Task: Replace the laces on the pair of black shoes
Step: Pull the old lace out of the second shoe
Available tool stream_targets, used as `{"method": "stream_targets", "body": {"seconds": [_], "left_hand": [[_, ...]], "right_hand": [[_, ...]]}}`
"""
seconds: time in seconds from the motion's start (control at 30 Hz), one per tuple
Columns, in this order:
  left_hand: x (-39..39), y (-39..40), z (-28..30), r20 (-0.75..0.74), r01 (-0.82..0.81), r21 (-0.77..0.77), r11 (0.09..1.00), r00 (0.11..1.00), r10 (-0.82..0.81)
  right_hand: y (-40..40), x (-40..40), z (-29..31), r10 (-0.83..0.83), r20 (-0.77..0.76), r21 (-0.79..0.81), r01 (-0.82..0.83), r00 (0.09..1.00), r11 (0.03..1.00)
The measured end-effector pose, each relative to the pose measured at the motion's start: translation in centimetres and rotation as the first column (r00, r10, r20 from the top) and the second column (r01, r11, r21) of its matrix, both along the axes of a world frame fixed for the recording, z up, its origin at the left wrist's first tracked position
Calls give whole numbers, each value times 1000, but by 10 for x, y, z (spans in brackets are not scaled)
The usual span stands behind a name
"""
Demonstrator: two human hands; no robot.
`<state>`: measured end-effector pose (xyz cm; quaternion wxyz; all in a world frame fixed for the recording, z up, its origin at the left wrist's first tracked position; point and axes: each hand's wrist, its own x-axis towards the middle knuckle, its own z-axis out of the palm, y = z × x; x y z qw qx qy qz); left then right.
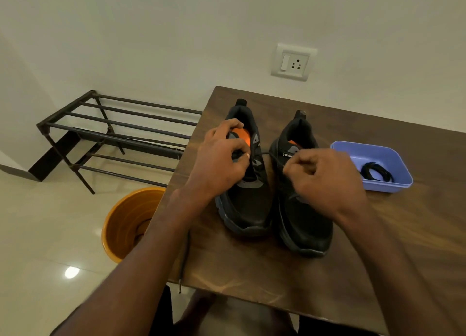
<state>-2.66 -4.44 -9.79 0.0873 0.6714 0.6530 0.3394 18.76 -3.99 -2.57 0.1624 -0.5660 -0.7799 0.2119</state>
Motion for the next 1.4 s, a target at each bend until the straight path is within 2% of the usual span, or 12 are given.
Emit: {"method": "stream_targets", "body": {"seconds": [0.07,0.13,0.2,0.33,0.5,0.6,0.8,0.9,1.1,1.2,1.3,1.4], "left_hand": [[2,-1,1,21,-12,14,1000,1000,12],[3,-2,1,-9,-24,45,999,1000,24],[4,-2,2,-71,-34,89,995,997,40],[5,-2,1,-103,-69,123,990,991,82],[6,-2,1,-82,-88,134,987,992,100],[6,-1,1,-53,-73,108,991,995,79],[5,0,1,6,-121,100,988,993,121],[5,0,1,-4,-149,63,987,989,149],[7,-4,3,26,-134,66,989,991,133],[2,-6,8,270,-126,19,992,956,116],[-1,-8,12,566,-80,-108,991,814,128],[4,-10,13,441,-112,-136,984,883,162]], "right_hand": [[-6,-5,8,28,202,-90,-10,979,996],[-10,-12,14,-21,389,-12,28,921,1000],[-12,-18,16,-10,458,-20,22,889,1000],[-17,-21,21,56,382,-166,9,923,986],[-17,-19,24,56,353,-63,-36,934,997],[-16,-21,21,103,327,-111,-70,939,991],[-10,-28,1,118,234,185,-163,965,969],[-1,-36,-21,252,306,120,-300,918,946],[14,-33,-44,309,257,24,-326,916,945],[16,-33,-44,292,247,28,-308,924,951],[17,-32,-45,274,233,54,-294,933,954],[16,-32,-48,263,222,79,-286,939,955]]}}
